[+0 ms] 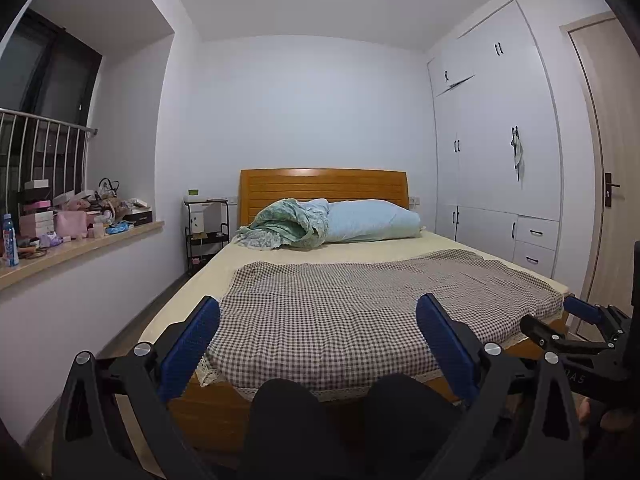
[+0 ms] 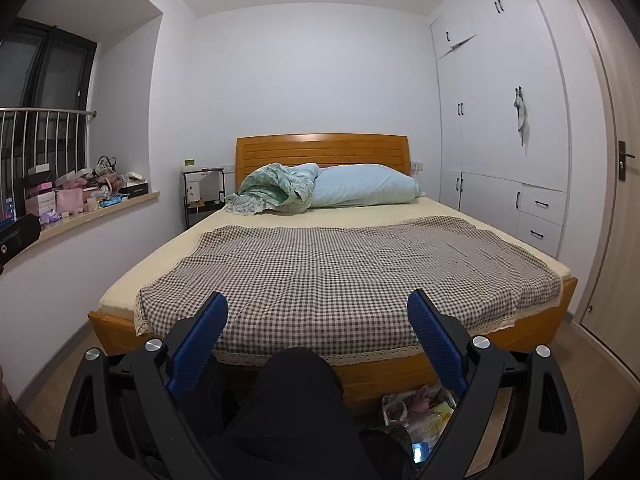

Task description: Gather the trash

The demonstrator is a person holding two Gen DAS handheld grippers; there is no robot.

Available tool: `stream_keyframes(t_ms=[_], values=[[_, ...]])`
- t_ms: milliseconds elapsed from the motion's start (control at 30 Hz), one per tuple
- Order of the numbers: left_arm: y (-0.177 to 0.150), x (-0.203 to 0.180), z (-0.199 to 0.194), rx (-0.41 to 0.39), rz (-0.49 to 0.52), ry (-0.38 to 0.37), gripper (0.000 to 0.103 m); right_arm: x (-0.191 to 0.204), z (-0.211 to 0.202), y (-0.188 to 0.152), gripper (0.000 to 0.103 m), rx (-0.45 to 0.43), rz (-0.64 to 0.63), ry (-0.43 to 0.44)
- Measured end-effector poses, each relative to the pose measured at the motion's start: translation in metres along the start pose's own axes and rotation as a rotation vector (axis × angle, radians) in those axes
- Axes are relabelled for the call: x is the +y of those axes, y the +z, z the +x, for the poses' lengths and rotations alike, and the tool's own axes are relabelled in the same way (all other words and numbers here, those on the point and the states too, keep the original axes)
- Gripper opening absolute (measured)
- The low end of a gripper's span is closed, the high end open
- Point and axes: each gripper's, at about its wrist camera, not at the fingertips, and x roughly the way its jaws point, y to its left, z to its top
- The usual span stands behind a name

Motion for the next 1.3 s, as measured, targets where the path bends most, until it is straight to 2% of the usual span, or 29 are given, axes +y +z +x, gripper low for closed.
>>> stream_keyframes(t_ms=[500, 1300], values=[[0.001, 0.002, 0.002, -0.001, -0.007, -0.002, 0.095, 0.005, -0.002, -0.008, 0.087, 0.007, -0.036, -0.003], [0.002, 0.005, 0.005, -0.001, -0.003, -0.010, 0.095, -0.005, -0.008, -0.005, 0.087, 0.018, -0.013, -0.011]])
